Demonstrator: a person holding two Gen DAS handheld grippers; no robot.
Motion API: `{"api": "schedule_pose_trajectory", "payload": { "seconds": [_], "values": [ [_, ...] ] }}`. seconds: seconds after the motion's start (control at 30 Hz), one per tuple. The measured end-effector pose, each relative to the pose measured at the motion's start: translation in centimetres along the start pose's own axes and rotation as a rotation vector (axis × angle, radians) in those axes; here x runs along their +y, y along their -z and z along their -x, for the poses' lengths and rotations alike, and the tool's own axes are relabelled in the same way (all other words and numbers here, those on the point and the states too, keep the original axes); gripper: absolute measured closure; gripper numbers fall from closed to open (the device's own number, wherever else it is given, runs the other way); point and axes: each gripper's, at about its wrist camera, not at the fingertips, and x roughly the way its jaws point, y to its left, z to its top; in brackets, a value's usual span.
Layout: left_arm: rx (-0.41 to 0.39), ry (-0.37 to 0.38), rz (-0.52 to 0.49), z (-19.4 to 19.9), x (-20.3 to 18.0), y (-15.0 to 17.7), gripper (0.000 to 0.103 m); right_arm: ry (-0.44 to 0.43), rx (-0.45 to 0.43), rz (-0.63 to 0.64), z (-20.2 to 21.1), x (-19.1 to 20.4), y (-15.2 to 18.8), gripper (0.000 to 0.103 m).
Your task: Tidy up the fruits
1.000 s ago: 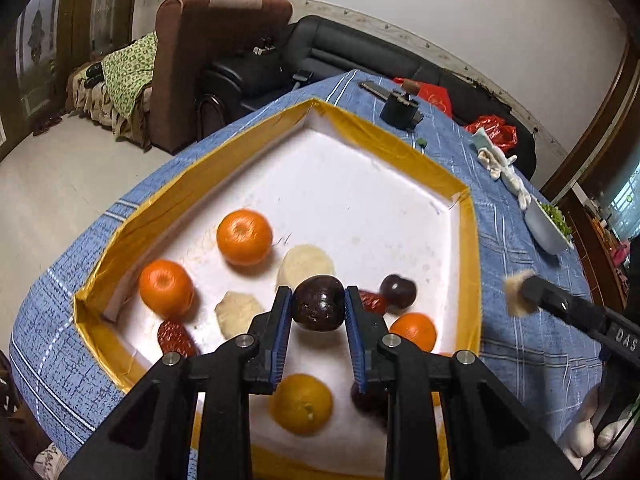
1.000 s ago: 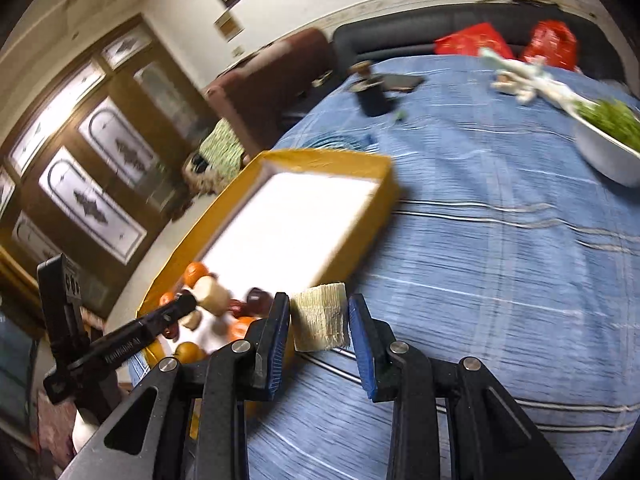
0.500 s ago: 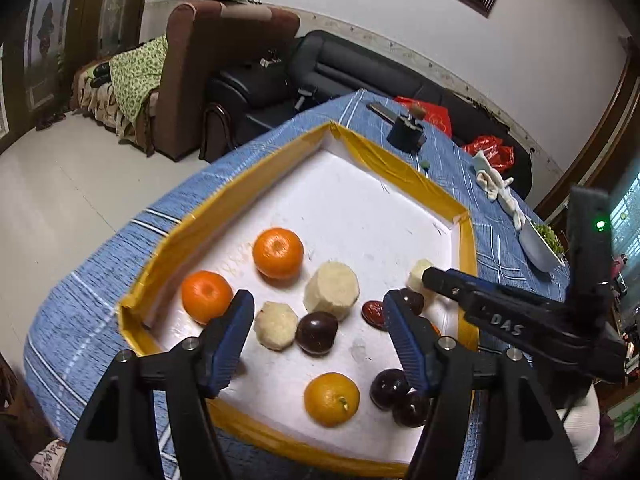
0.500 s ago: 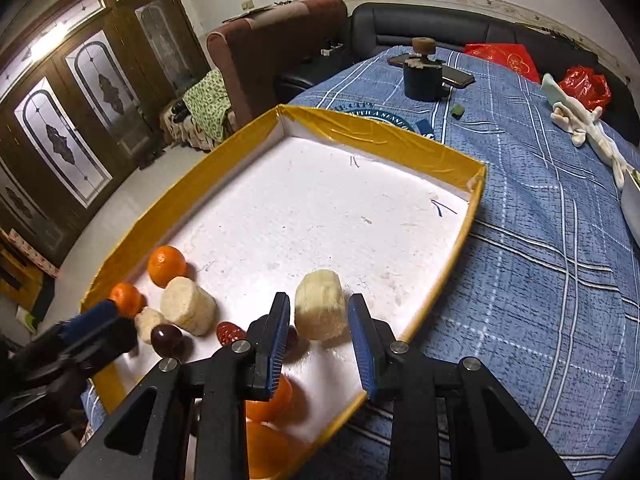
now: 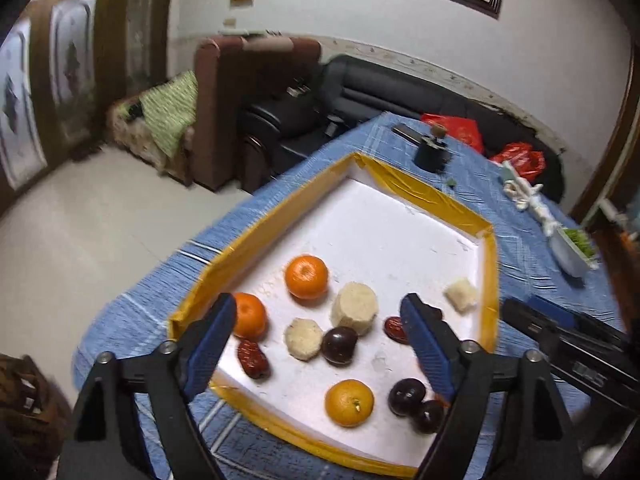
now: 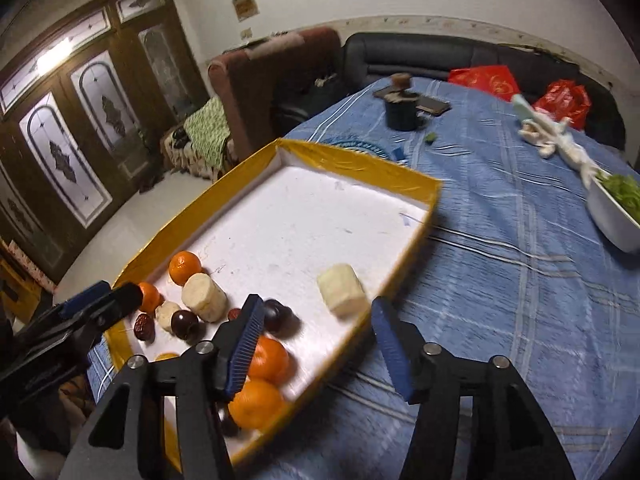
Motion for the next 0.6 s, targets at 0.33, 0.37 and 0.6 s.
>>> {"api": "schedule_pose_trajectory", "payload": {
  "seconds": [0.33, 0.37, 0.6],
  "values": [
    [-0.041, -0.066, -0.126, 2.0, -4.6, 1.1, 0.008, 0.0, -0.046, -0.181, 4.5, -3.7, 5.1, 0.029],
    [-0.031, -0.062, -0.133, 2.0, -5.1, 1.3, 0.008, 0.005, -0.045, -0.185, 4.7, -3.8, 5.4, 0.029],
    [0.012, -0.043, -0.177, 1.9, -7.5, 2.3, 0.008, 0.062, -0.067, -0.168, 6.5, -4.0, 7.4, 0.023]
  ]
}}
